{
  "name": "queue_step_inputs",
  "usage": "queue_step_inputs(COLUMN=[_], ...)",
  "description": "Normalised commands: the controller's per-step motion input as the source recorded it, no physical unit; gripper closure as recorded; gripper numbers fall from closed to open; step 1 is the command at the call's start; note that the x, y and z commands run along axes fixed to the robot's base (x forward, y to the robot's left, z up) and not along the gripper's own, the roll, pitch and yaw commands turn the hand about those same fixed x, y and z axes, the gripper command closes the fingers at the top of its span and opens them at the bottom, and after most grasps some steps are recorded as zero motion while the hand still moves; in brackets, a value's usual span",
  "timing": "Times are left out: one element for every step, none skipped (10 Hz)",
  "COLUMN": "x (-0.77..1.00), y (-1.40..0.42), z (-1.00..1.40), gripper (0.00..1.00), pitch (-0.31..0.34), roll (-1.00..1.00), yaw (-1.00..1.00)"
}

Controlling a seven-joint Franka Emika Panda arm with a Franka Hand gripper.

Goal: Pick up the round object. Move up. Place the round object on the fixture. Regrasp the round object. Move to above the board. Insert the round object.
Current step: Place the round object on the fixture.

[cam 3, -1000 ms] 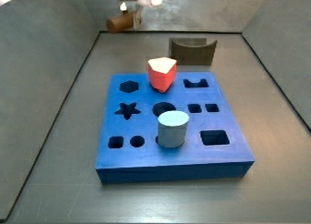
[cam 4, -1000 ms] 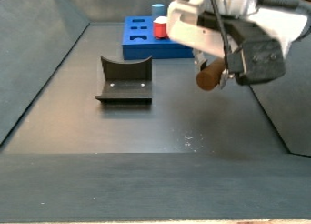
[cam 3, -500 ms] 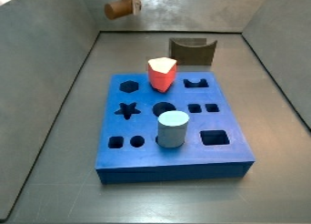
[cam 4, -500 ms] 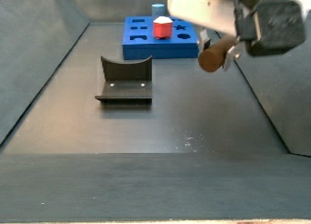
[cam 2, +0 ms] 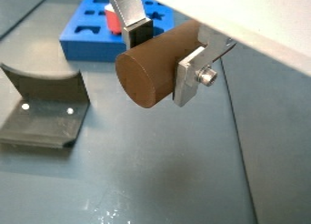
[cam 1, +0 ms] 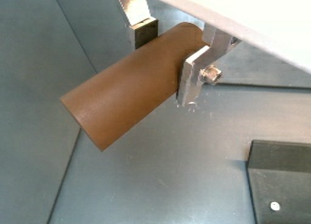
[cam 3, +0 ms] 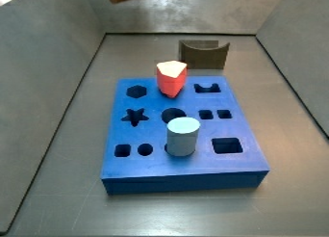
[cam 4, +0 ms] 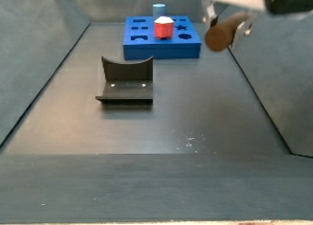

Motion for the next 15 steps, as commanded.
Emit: queue_step_inputs(x=[0.00, 1.00, 1.00, 1.00, 1.00, 1.00, 1.00, 1.00, 1.00, 1.00, 1.00, 1.00, 1.00, 1.00, 1.00], y=[0.01, -0.42, -0.41, -0.39, -0.34, -0.33, -0.29, -0.28, -0.25, -0.23, -0.21, -0.19, -0.17, -0.16, -0.13], z=[0.22, 0.02, 0.01, 0.00, 0.00, 0.00, -0.01, -0.01, -0.02, -0.02, -0.02, -0.02, -0.02, -0.02, -0.02], gripper=[1.00, 1.00, 1.00, 1.00, 1.00, 1.00, 1.00, 1.00, 1.00, 1.00, 1.00, 1.00, 1.00, 1.00, 1.00], pitch=[0.160, -0.033, -0.028, -0.027, -0.021, -0.015, -0.009, -0.004, 0.012, 0.019, 0.043, 0.071, 0.103, 0.112, 0.129], roll=[0.08, 0.12, 0.12, 0.13, 0.13, 0.14, 0.15, 0.16, 0.18, 0.20, 0.25, 0.32, 0.34, 0.31, 0.24], yaw=[0.01, 1.00, 1.00, 1.00, 1.00, 1.00, 1.00, 1.00, 1.00, 1.00, 1.00, 1.00, 0.51, 0.36, 0.19])
